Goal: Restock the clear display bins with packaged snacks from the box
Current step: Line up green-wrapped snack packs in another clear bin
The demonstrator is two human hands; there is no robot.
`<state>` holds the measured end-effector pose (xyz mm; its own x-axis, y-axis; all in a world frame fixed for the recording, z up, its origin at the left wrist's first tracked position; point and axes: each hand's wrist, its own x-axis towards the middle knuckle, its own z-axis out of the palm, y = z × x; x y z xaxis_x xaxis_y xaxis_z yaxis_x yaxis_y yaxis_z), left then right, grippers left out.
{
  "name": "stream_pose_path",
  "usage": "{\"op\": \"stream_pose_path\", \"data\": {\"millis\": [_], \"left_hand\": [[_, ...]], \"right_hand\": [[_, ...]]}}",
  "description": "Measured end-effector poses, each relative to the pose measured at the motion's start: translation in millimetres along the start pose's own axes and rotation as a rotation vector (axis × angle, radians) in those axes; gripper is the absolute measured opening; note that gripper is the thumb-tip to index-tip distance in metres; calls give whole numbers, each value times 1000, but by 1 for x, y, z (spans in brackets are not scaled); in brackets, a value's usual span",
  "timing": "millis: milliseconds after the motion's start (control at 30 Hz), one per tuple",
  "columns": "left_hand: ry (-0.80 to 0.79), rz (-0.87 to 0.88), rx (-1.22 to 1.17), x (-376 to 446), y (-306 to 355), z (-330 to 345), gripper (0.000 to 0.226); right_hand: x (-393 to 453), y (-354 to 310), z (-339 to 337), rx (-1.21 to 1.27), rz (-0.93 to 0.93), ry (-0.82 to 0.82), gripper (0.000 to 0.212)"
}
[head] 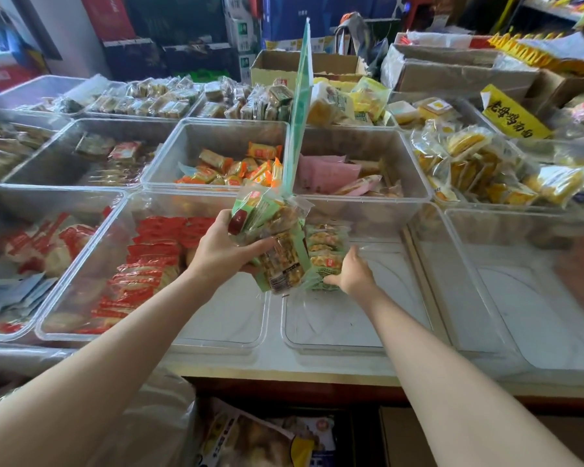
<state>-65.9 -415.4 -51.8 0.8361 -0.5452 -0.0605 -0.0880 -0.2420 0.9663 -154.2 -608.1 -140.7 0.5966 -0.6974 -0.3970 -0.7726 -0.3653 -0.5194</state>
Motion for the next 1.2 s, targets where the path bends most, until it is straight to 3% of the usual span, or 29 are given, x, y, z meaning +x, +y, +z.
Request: {"op": "stream_pose_path", "data": {"millis": [100, 200, 267, 333, 400, 500, 600, 700, 767, 833, 967, 1100, 1200], "left_hand": [[-75, -23, -19, -6, 2, 1, 50], [-113, -78, -132, -11, 6, 4, 45], [-127, -100, -231, -15, 9, 7, 43], [-171, -91, -290, -18, 10, 13, 47], [-234, -74, -308, -21, 8, 20, 49], [-339, -135, -317, -22, 7, 27, 51], [-429, -199, -319, -21, 11, 30, 42], [-368, -206, -392, -19, 18, 35, 37], [-293, -191, -433, -16, 21, 36, 38], [-233, -108, -410, -13, 22, 34, 42], [-206, 149, -23, -13, 20, 25, 46], [-259, 322, 160, -14, 19, 28, 48], [-289, 344, 178, -14, 23, 32, 43]], "right_hand": [[-11, 8, -18, 25, -81, -15, 100], [-35, 2, -50, 331, -168, -31, 66], [-58, -6, -67, 632, -107, -309, 48], [-78, -8, -74, 647, -78, -672, 55], [-83, -4, -71, 649, -79, -825, 70], [-78, -5, -72, 790, -56, -718, 50], [-73, 2, -79, 723, -130, -696, 31], [-69, 12, -82, 729, -246, -706, 32], [-68, 14, -85, 820, -281, -696, 53], [-67, 12, -91, 926, -251, -644, 67], [-55, 13, -104, 973, -100, -478, 90], [-59, 2, -98, 813, -145, -456, 73], [-62, 1, -90, 883, -177, -455, 57]]}}
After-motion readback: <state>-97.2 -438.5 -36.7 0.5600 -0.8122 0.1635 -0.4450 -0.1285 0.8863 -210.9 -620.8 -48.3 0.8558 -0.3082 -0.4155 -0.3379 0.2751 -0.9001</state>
